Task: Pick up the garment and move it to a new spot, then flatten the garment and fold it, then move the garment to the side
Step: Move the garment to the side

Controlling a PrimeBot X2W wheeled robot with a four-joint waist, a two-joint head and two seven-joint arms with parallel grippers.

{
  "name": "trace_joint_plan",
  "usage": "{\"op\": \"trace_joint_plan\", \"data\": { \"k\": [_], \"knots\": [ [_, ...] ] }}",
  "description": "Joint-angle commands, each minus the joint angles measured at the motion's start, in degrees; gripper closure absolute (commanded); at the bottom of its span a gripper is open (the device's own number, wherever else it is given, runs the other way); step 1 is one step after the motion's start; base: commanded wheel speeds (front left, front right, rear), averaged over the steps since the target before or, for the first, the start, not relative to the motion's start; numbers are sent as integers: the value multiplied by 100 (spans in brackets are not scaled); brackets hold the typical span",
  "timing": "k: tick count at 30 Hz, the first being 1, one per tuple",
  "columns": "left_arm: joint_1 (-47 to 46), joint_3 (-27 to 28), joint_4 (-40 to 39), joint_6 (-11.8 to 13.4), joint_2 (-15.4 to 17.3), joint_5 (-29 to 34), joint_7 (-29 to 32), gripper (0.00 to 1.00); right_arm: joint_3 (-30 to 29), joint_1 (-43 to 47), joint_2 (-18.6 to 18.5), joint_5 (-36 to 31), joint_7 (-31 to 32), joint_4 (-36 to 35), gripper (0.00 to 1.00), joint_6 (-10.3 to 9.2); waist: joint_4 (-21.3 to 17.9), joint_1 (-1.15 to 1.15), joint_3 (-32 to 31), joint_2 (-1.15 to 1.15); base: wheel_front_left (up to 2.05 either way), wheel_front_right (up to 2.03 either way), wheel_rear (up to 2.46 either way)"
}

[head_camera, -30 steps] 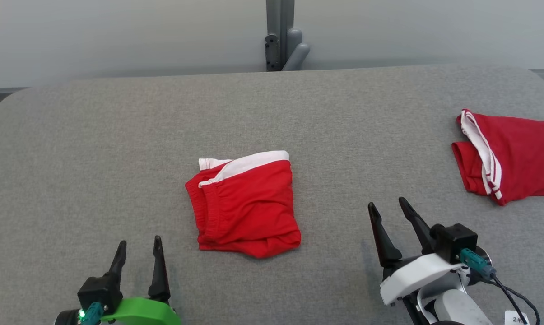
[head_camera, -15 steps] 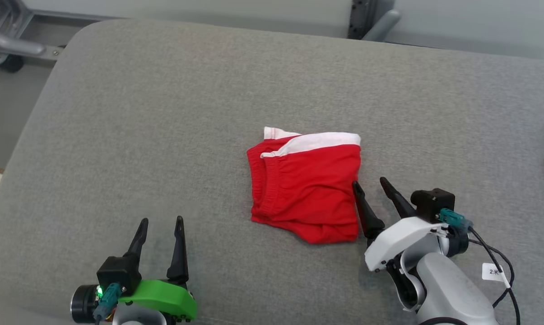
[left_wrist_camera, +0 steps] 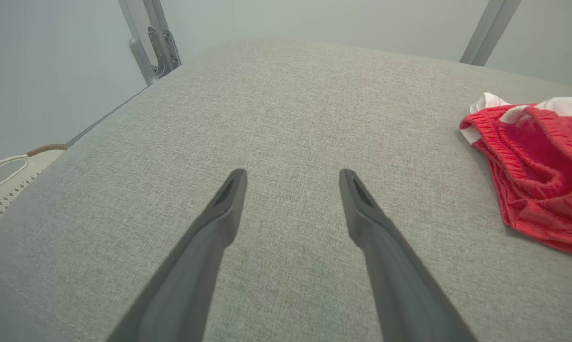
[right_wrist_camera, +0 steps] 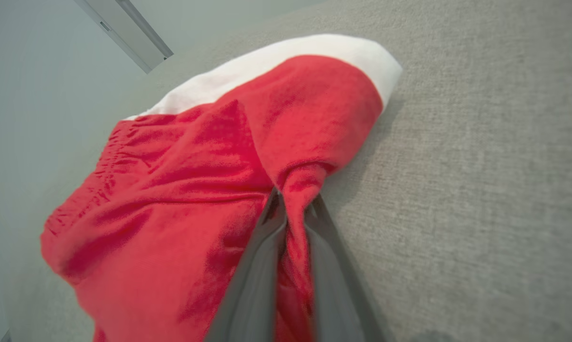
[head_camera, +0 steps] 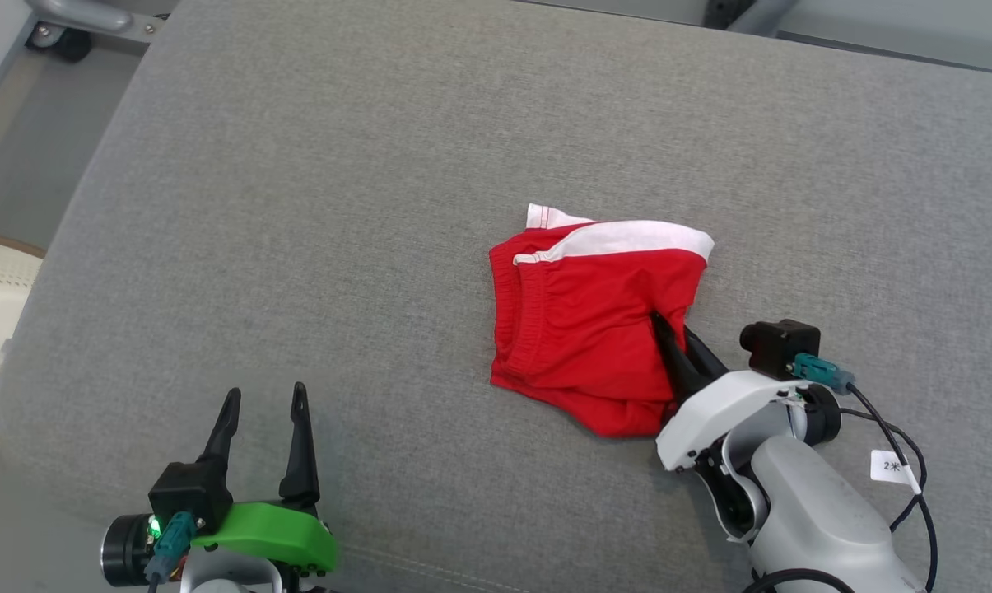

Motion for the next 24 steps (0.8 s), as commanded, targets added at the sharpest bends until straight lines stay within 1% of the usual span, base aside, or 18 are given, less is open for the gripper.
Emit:
{"op": "trace_joint_plan", "data": {
  "k": [1, 3, 10, 14, 18, 21, 24],
  "knots": [
    [12, 21, -7, -29, 13, 46, 4, 0, -69, 232, -74, -30, 27, -1, 100, -7, -483, 0, -184, 0, 0, 0, 0],
    [-13, 17, 10, -79, 13, 69, 3, 0, -195, 295, -80, -81, 24, -126, 100, -9, -792, 0, -232, 0, 0, 0, 0],
    [-148, -47, 47, -199, 14, 194, 3, 0, -480, 512, -53, -246, 16, -516, 100, -8, -2119, 0, -316, 0, 0, 0, 0],
    [-193, -6, 75, -235, 15, 263, 3, 0, -503, 643, -35, -266, 15, -645, 100, -8, -2924, 0, -342, 0, 0, 0, 0],
    [-215, 15, 107, -272, 15, 306, 3, 0, -474, 745, -25, -254, 15, -724, 100, -8, -3635, 0, -361, 0, 0, 0, 0],
    [-256, 29, 133, -305, 16, 334, 3, 0, -395, 804, -17, -208, 15, -771, 100, -7, -4083, 0, -346, 0, 0, 0, 0],
    [-315, 20, 155, -355, 15, 383, 4, 0, -296, 834, -12, -164, 15, -793, 100, -7, -4414, 0, -306, 0, 0, 0, 0]
  ]
}}
